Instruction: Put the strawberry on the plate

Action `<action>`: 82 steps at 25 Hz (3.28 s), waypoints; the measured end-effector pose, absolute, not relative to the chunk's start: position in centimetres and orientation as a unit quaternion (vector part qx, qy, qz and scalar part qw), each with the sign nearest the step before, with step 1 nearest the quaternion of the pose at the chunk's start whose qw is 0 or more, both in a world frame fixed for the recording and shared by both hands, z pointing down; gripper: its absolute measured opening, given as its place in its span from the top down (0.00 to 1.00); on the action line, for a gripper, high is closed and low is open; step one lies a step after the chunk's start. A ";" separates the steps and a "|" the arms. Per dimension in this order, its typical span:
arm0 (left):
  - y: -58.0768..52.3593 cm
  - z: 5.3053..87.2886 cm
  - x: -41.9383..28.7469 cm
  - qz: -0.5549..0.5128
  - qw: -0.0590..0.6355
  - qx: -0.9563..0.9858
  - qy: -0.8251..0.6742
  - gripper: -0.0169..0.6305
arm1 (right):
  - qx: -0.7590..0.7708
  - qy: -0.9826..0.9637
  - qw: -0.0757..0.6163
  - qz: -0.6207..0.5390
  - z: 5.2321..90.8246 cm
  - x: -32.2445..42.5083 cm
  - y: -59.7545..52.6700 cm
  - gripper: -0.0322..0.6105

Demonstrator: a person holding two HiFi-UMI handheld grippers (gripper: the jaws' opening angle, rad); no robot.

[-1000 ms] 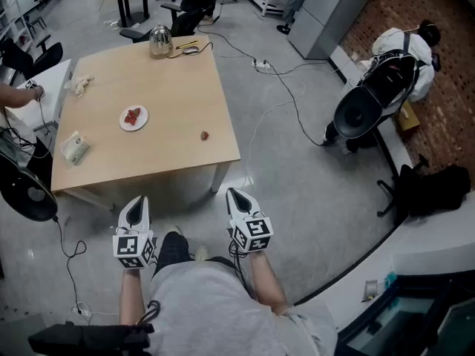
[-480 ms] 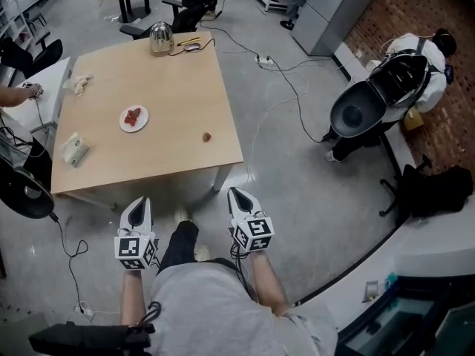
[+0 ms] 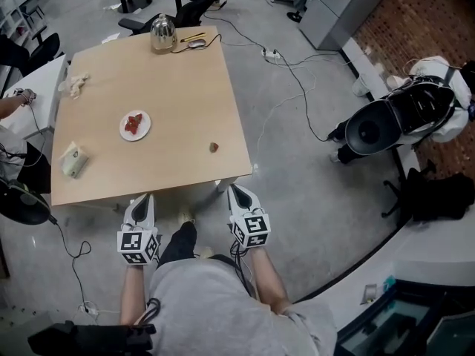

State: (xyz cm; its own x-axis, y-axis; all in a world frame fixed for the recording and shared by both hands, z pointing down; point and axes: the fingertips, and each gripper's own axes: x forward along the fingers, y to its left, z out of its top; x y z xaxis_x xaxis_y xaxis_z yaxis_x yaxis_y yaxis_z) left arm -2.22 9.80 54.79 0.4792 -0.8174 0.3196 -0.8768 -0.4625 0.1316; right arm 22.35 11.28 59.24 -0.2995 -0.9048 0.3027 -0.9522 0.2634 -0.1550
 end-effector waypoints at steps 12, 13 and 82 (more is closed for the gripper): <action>0.5 56.6 -3.8 0.130 0.155 0.855 -0.477 0.95 | 0.602 -0.772 0.117 0.167 61.6 20.8 2.0 0.94; -0.3 56.9 -4.1 0.130 0.156 0.856 -0.475 0.95 | 0.604 -0.770 0.121 0.167 61.8 20.7 1.3 0.94; -8.5 60.8 -11.0 0.134 0.215 0.802 -0.540 0.95 | 0.547 -0.754 0.274 0.241 74.0 19.9 -12.5 0.73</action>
